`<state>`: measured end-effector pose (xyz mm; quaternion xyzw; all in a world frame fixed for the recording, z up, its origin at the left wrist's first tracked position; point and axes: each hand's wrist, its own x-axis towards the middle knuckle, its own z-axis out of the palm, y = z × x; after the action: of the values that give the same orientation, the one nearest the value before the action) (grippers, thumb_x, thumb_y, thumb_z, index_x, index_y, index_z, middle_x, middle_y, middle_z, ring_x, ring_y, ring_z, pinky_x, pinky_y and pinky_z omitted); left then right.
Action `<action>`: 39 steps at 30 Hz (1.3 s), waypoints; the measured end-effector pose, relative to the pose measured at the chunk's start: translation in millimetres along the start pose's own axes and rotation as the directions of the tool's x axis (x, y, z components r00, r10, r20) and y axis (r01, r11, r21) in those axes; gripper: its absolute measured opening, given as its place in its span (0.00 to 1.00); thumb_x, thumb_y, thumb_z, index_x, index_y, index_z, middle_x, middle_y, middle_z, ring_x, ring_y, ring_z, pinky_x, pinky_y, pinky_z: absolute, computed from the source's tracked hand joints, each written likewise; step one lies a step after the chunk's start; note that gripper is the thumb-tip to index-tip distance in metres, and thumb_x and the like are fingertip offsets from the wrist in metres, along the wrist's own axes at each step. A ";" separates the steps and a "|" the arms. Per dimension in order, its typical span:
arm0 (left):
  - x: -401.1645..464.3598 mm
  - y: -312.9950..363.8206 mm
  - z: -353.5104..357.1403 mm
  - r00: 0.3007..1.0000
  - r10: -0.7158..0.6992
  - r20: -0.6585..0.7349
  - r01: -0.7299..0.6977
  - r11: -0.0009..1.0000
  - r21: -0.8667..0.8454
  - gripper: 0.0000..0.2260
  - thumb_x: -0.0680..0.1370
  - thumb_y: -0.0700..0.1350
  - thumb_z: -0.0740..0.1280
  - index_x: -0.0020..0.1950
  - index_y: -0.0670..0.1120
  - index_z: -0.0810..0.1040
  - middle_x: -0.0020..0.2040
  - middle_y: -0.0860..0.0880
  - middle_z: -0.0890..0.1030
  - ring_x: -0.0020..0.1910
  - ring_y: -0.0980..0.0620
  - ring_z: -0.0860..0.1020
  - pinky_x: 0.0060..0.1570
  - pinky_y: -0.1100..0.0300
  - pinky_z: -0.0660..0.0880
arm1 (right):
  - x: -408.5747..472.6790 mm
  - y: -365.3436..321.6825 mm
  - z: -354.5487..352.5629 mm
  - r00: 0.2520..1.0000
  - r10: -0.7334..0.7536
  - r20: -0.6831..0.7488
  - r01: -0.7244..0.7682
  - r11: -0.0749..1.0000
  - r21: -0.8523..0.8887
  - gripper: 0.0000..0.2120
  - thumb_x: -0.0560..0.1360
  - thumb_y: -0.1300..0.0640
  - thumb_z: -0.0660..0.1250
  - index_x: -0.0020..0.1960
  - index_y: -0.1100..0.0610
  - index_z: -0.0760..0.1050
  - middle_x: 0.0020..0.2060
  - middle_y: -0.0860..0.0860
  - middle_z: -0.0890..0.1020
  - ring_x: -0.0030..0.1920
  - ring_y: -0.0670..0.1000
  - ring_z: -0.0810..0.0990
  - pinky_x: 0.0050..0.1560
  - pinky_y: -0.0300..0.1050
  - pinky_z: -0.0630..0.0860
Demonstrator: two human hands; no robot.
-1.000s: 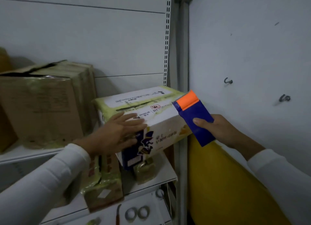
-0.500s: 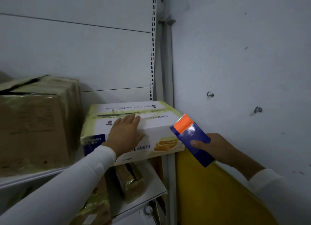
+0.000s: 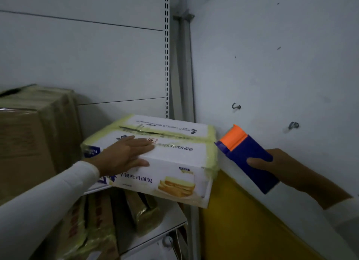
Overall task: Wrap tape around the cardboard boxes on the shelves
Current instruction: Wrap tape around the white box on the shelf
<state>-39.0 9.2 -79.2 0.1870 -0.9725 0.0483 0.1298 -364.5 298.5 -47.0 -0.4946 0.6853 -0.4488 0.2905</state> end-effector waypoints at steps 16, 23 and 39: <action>-28.2 67.9 -49.9 0.939 -0.340 0.049 0.343 0.918 -0.201 0.39 0.69 0.74 0.57 0.72 0.52 0.67 0.72 0.53 0.68 0.70 0.52 0.66 0.69 0.57 0.61 | 31.5 -25.7 68.2 0.924 -0.070 0.377 0.067 0.998 0.022 0.06 0.77 0.60 0.66 0.41 0.56 0.76 0.31 0.47 0.84 0.33 0.43 0.82 0.32 0.34 0.74; -46.6 40.1 -38.3 0.950 -0.229 0.214 0.271 0.943 -0.193 0.28 0.78 0.55 0.65 0.76 0.54 0.60 0.77 0.55 0.58 0.75 0.56 0.57 0.69 0.67 0.47 | 33.8 -19.6 79.8 0.906 -0.047 0.421 0.048 0.999 0.009 0.24 0.65 0.41 0.72 0.54 0.56 0.78 0.44 0.51 0.86 0.45 0.50 0.85 0.41 0.40 0.79; -75.1 61.8 -50.1 0.908 -0.391 -0.149 0.272 0.821 -0.501 0.18 0.77 0.53 0.65 0.65 0.49 0.76 0.63 0.54 0.77 0.63 0.58 0.74 0.61 0.59 0.72 | 30.2 -42.9 97.5 0.834 -0.144 0.533 0.227 0.969 -0.094 0.24 0.59 0.36 0.76 0.46 0.51 0.80 0.43 0.50 0.86 0.42 0.50 0.85 0.41 0.40 0.78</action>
<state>16.8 99.9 -54.2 0.3100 -0.8833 -0.1893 0.2965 -274.8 233.5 -48.7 -0.6827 0.5618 -0.2698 0.3814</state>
